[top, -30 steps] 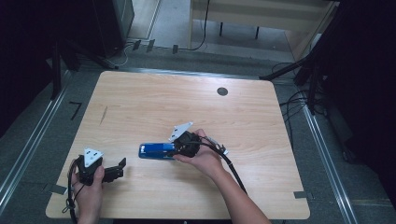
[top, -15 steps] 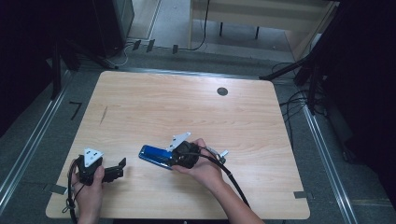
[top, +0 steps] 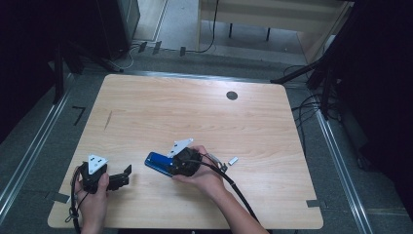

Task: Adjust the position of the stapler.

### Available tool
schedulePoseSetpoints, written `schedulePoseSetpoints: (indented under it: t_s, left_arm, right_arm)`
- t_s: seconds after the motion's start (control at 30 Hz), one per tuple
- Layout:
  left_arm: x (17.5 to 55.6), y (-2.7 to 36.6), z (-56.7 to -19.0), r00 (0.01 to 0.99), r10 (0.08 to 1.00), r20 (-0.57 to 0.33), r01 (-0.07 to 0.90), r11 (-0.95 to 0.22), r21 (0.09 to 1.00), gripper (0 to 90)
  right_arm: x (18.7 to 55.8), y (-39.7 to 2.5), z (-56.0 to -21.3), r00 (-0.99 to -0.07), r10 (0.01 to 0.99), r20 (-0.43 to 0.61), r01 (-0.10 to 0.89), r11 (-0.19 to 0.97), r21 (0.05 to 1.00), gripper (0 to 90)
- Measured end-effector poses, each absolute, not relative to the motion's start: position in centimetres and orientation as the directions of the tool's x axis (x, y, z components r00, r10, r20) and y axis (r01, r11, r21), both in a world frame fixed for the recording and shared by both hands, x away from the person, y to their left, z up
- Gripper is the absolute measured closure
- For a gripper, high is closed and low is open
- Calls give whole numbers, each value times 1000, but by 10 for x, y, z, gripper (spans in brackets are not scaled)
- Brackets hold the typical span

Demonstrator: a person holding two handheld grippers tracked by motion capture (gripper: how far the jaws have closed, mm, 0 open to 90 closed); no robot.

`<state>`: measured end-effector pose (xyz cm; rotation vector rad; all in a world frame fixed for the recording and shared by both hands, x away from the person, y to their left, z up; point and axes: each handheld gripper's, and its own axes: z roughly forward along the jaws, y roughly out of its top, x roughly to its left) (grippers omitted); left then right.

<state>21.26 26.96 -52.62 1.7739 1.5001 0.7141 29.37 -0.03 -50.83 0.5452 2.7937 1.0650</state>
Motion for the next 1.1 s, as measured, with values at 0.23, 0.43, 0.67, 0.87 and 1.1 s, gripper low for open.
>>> schedulePoseSetpoints:
  t_s: [0.23, 0.43, 0.67, 0.87, 1.1]
  left_arm:
    - [213, 270, -526, 180, 983, -35, 602, -82, 794, 0]
    - [213, 270, -526, 184, 982, -32, 598, -85, 797, 0]
    - [211, 268, -526, 197, 980, -42, 588, -84, 804, 0]
    - [210, 263, -525, 217, 975, -51, 583, -87, 808, 0]
    - [210, 254, -524, 250, 966, -61, 568, -96, 817, 0]
  right_arm:
    - [296, 13, -511, -934, 358, 20, 283, 701, 654, 629]
    - [295, 14, -511, -924, 382, 13, 300, 703, 645, 668]
    - [288, 6, -510, -926, 378, 5, 295, 715, 634, 671]
    - [282, -11, -510, -921, 391, 4, 304, 711, 634, 671]
    - [277, -26, -511, -913, 407, 6, 318, 704, 635, 671]
